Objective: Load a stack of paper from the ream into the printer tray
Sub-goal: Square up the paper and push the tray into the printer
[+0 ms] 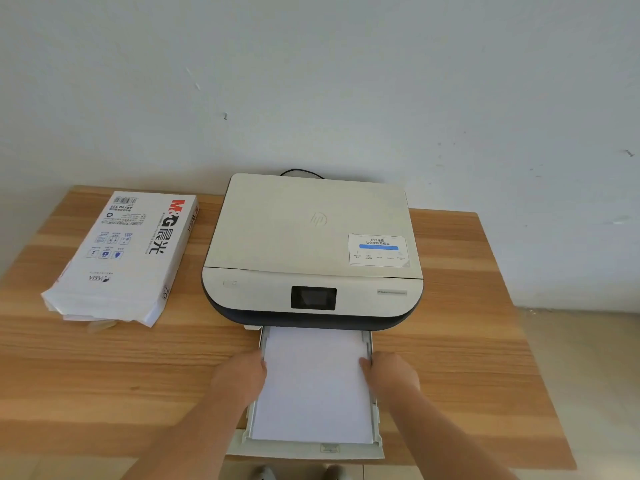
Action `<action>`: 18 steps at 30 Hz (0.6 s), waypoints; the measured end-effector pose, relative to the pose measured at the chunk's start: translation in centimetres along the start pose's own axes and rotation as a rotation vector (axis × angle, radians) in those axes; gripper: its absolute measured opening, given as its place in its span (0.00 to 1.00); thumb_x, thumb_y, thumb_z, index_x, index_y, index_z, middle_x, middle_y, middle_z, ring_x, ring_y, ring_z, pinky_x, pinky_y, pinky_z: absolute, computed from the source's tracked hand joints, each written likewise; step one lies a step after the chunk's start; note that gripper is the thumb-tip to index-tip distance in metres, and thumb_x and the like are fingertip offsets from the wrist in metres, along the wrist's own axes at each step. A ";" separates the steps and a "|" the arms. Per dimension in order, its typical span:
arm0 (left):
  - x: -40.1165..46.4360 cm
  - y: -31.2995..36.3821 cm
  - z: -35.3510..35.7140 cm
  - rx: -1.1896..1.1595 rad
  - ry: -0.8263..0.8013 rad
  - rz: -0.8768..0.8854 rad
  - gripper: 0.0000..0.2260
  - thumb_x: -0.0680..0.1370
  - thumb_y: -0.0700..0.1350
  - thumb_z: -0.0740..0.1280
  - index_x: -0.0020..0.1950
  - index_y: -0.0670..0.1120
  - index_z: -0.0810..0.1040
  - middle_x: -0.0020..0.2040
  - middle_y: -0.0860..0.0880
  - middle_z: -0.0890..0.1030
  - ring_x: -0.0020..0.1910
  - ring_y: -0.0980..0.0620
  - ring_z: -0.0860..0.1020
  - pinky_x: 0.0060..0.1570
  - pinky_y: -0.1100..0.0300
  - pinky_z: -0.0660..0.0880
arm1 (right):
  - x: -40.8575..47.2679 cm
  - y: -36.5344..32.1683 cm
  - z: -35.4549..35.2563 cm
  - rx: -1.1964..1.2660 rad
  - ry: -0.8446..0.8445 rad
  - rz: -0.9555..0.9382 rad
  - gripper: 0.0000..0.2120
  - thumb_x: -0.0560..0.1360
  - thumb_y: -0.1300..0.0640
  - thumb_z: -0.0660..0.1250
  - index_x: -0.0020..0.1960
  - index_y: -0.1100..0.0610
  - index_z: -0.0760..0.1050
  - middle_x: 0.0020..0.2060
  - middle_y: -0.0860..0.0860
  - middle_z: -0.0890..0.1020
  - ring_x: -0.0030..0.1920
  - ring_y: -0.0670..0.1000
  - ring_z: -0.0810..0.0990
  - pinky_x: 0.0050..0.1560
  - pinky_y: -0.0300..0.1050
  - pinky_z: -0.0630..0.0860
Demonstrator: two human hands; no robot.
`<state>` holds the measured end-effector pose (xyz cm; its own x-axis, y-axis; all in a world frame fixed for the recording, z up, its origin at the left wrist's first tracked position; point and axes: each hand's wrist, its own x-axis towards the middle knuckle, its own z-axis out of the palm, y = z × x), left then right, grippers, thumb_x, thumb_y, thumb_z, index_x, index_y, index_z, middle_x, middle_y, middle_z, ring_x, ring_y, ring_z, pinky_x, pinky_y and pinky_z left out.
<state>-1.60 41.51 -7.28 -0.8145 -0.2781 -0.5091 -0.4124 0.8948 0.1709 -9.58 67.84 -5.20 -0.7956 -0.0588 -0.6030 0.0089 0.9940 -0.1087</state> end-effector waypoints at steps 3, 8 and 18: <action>0.1 0.1 -0.1 0.073 -0.029 0.010 0.11 0.82 0.47 0.55 0.56 0.48 0.75 0.51 0.50 0.81 0.48 0.54 0.79 0.50 0.59 0.77 | 0.0 0.0 0.0 -0.023 0.005 0.000 0.21 0.80 0.42 0.51 0.54 0.54 0.76 0.40 0.49 0.78 0.41 0.51 0.78 0.40 0.45 0.76; 0.3 0.1 -0.2 0.095 -0.071 0.023 0.11 0.82 0.46 0.55 0.59 0.48 0.75 0.52 0.50 0.80 0.49 0.54 0.78 0.53 0.58 0.77 | 0.0 0.0 0.1 0.012 -0.010 -0.006 0.18 0.81 0.44 0.52 0.54 0.54 0.76 0.42 0.49 0.78 0.41 0.51 0.78 0.40 0.44 0.74; 0.2 0.3 0.1 0.032 -0.004 0.039 0.14 0.82 0.54 0.54 0.56 0.48 0.75 0.49 0.50 0.80 0.46 0.53 0.78 0.47 0.59 0.77 | -0.6 -0.4 0.5 0.042 0.001 0.008 0.17 0.81 0.47 0.52 0.59 0.55 0.74 0.50 0.52 0.80 0.49 0.53 0.80 0.44 0.44 0.76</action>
<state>-1.85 41.72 -7.40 -0.8281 -0.2420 -0.5057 -0.3675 0.9155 0.1637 -8.84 67.40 -5.16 -0.7959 -0.0508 -0.6033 0.0407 0.9897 -0.1370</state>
